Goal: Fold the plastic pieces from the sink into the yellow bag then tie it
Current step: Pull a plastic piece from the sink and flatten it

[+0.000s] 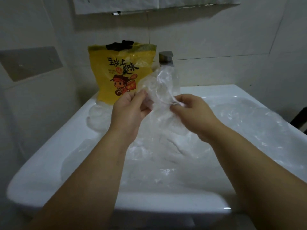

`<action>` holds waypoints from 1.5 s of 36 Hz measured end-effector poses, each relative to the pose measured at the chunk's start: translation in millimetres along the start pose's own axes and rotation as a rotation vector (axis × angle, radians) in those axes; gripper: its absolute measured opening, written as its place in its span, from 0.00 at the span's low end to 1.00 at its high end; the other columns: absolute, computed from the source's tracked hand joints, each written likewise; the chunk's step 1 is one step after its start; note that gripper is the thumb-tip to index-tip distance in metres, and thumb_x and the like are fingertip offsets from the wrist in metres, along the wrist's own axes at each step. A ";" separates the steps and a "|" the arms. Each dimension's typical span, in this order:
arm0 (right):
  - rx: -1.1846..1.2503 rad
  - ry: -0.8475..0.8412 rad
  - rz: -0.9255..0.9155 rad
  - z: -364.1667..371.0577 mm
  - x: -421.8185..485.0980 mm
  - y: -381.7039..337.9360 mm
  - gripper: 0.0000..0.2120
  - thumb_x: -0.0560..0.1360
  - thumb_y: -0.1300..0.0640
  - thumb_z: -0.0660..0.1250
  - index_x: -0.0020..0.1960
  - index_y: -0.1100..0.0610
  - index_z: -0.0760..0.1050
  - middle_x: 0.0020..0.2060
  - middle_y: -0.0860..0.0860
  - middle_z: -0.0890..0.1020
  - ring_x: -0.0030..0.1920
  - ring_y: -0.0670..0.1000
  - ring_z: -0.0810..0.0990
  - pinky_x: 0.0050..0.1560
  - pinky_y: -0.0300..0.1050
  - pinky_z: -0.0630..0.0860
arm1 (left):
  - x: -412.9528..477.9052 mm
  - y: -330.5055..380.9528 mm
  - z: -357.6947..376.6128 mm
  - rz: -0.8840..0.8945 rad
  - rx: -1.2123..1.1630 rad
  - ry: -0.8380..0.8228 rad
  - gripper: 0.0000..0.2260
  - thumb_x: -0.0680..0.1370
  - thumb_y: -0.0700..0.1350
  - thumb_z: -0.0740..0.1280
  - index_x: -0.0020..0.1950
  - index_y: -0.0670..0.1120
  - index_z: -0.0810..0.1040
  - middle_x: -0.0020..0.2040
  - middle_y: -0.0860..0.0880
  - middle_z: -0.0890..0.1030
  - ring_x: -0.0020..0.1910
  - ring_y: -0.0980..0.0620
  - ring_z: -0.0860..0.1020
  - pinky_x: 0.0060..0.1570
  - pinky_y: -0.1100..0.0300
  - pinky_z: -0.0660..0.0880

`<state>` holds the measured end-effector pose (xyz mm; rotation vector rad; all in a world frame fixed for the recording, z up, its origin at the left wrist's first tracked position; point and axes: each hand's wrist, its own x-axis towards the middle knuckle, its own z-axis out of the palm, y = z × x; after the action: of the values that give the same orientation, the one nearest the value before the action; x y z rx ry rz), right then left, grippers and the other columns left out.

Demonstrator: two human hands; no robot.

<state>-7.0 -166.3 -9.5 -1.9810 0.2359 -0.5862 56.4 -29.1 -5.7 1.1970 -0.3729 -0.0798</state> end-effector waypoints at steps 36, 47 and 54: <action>0.400 0.040 0.137 -11.2 -3.2 -4.9 0.08 0.79 0.63 0.63 0.55 0.57 0.77 0.49 0.56 0.82 0.50 0.58 0.82 0.49 0.47 0.82 | -1.1 4.4 -10.5 -0.085 0.029 0.074 0.10 0.78 0.31 0.61 0.50 0.43 0.77 0.42 0.46 0.81 0.37 0.53 0.80 0.36 0.61 0.78; 0.228 0.191 -0.106 -14.0 -7.8 -6.3 0.09 0.75 0.55 0.69 0.37 0.57 0.75 0.31 0.50 0.74 0.29 0.41 0.71 0.32 0.33 0.71 | 2.7 5.8 -15.0 -0.132 -0.051 0.067 0.19 0.78 0.29 0.56 0.65 0.41 0.76 0.47 0.44 0.82 0.42 0.50 0.79 0.37 0.61 0.78; 0.301 -0.313 0.131 -4.8 -11.2 -7.3 0.29 0.74 0.60 0.69 0.73 0.56 0.66 0.62 0.51 0.77 0.58 0.52 0.78 0.61 0.52 0.75 | -5.3 7.4 -5.9 -0.178 -0.132 -0.040 0.10 0.79 0.33 0.60 0.54 0.43 0.79 0.29 0.52 0.78 0.26 0.57 0.73 0.24 0.67 0.69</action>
<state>-19.7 -162.1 -4.6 -1.7201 0.0772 -0.2076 52.3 -19.7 -2.1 1.0970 -0.2908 -0.2792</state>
